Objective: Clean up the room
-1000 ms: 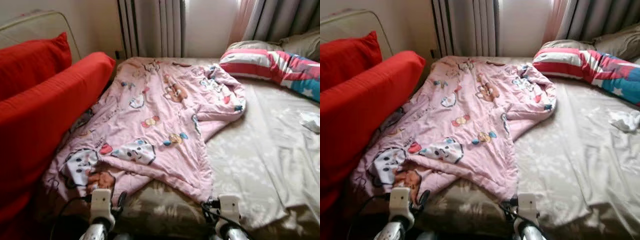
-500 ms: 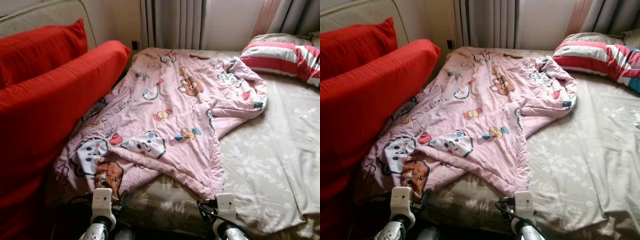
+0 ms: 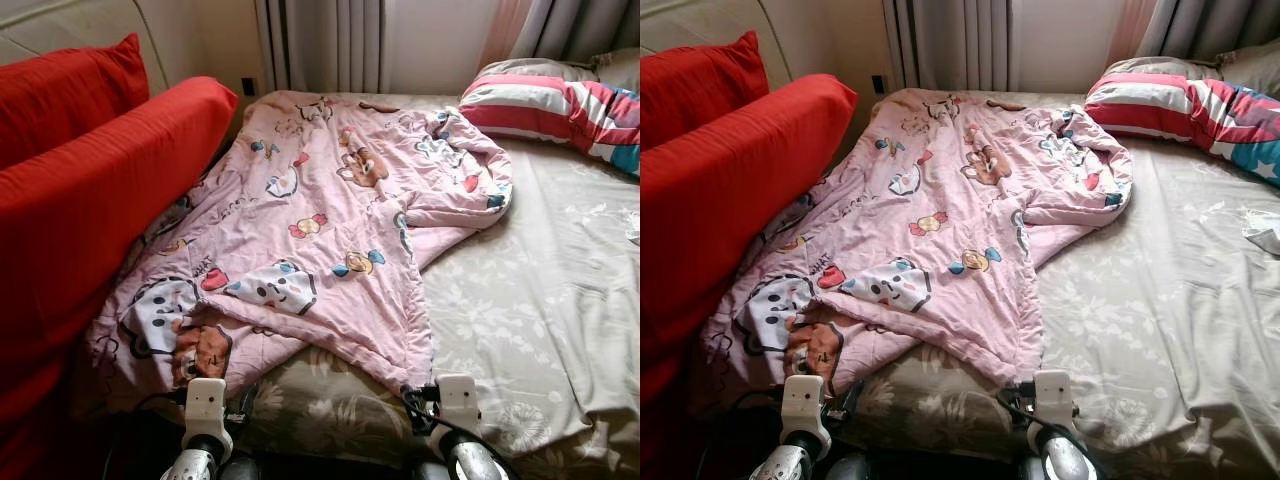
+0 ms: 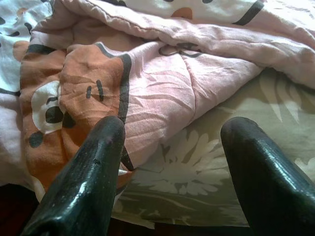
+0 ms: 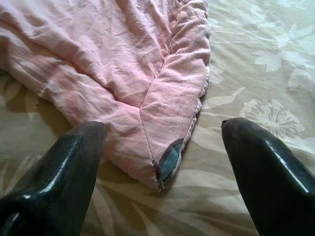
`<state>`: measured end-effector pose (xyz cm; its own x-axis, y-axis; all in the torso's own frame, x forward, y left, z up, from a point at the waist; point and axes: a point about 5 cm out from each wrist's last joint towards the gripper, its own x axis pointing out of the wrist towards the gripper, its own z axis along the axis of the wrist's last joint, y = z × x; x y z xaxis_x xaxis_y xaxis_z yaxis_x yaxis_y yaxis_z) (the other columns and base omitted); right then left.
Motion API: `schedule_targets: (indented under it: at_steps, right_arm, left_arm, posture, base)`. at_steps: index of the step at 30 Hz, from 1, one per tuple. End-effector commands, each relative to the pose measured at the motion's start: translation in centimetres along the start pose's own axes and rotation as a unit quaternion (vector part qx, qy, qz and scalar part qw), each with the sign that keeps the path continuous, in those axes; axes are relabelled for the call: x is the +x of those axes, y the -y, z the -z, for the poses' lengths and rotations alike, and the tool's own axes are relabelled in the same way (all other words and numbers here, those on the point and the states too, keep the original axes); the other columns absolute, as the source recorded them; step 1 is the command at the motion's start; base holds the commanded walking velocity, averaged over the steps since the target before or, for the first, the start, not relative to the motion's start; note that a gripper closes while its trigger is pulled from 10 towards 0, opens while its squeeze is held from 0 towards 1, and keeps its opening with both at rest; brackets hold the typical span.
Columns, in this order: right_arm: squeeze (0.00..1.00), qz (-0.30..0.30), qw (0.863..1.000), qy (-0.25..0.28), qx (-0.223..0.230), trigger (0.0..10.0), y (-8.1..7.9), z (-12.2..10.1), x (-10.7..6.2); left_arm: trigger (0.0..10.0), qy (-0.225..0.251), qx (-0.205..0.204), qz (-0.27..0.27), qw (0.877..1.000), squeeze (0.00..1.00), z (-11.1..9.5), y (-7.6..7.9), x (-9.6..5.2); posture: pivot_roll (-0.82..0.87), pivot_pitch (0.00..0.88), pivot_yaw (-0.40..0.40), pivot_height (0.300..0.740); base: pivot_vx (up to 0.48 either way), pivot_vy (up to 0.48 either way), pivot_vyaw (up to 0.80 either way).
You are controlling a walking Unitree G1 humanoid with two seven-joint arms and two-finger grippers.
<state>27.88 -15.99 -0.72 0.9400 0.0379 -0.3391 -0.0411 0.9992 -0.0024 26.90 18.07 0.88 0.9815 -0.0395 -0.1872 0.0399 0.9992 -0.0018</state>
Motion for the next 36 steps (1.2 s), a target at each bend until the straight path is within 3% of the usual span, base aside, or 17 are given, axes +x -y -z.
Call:
schedule_targets:
  at_steps: [1, 14, 26, 27, 28, 36]
  right_arm:
    - [0.00, 0.002, 1.000, 0.000, 0.005, 10.0, -0.1, -0.2, 0.1]
    - [0.00, -0.018, 1.000, 0.004, -0.011, 10.0, -0.6, -0.4, 0.3]
    - [0.00, -0.005, 0.999, -0.016, -0.030, 10.0, -0.4, -0.5, 0.6]
    - [0.96, -0.007, 0.999, -0.015, -0.030, 10.0, -0.4, -0.8, 0.8]
    - [1.00, -0.013, 0.999, -0.011, -0.029, 10.0, -0.5, -1.2, 1.0]
    - [1.00, -0.015, 0.999, 0.003, -0.032, 10.0, -0.6, -2.5, 1.7]
  left_arm:
    - [10.0, -0.007, 0.001, -0.003, 1.000, 0.00, 0.2, -0.3, -0.3]
    - [10.0, -0.005, 0.003, -0.002, 1.000, 0.00, 0.0, -0.3, -0.1]
    - [10.0, -0.002, 0.003, -0.002, 1.000, 0.00, -0.1, -0.3, -0.3]
    - [10.0, 0.000, 0.003, 0.000, 1.000, 0.00, -0.2, -0.3, -0.4]
    - [10.0, 0.002, 0.004, 0.001, 1.000, 0.00, -0.3, -0.3, -0.4]
    - [10.0, 0.019, 0.009, 0.004, 1.000, 0.00, -1.0, -0.6, -0.7]
  posture:
    - [0.02, 0.164, 0.047, 0.590]
    - [0.02, 0.178, 0.049, 0.590]
    - [0.03, 0.210, 0.052, 0.590]
    - [0.04, 0.222, 0.056, 0.590]
    - [0.04, 0.230, 0.059, 0.590]
    - [0.06, 0.257, 0.071, 0.590]
  base:
    - [0.255, 0.000, 0.00]
    - [0.270, 0.000, 0.00]
    - [0.000, 0.000, 0.00]
    - [0.000, 0.000, 0.00]
    - [0.000, 0.000, 0.00]
    - [0.000, 0.000, 0.00]
